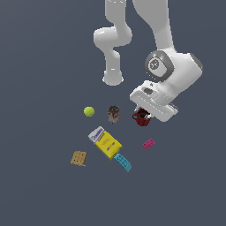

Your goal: Pick up a designated object from a clutter of objects.

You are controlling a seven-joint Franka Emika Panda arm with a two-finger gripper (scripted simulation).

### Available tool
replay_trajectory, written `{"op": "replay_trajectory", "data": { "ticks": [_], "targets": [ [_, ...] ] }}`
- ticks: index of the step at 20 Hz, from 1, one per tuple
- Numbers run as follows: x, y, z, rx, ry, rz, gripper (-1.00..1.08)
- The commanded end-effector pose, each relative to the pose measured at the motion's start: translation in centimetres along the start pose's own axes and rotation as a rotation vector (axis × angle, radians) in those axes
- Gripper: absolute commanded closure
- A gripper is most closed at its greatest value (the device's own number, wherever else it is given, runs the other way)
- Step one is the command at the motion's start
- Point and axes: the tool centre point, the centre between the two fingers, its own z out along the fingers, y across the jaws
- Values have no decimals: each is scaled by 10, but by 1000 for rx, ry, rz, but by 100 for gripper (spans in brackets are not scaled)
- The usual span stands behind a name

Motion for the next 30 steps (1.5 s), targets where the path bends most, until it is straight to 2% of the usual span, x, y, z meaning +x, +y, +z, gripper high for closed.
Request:
{"op": "replay_trajectory", "data": {
  "ticks": [1, 9, 18, 30],
  "targets": [
    [-8, -9, 2, -5, 21, 20, -20],
    [-35, -36, 7, -9, 89, 79, -20],
    [-68, -64, 12, 10, 159, 140, -20],
    [-93, -82, 16, 37, 204, 181, -20]
  ]
}}
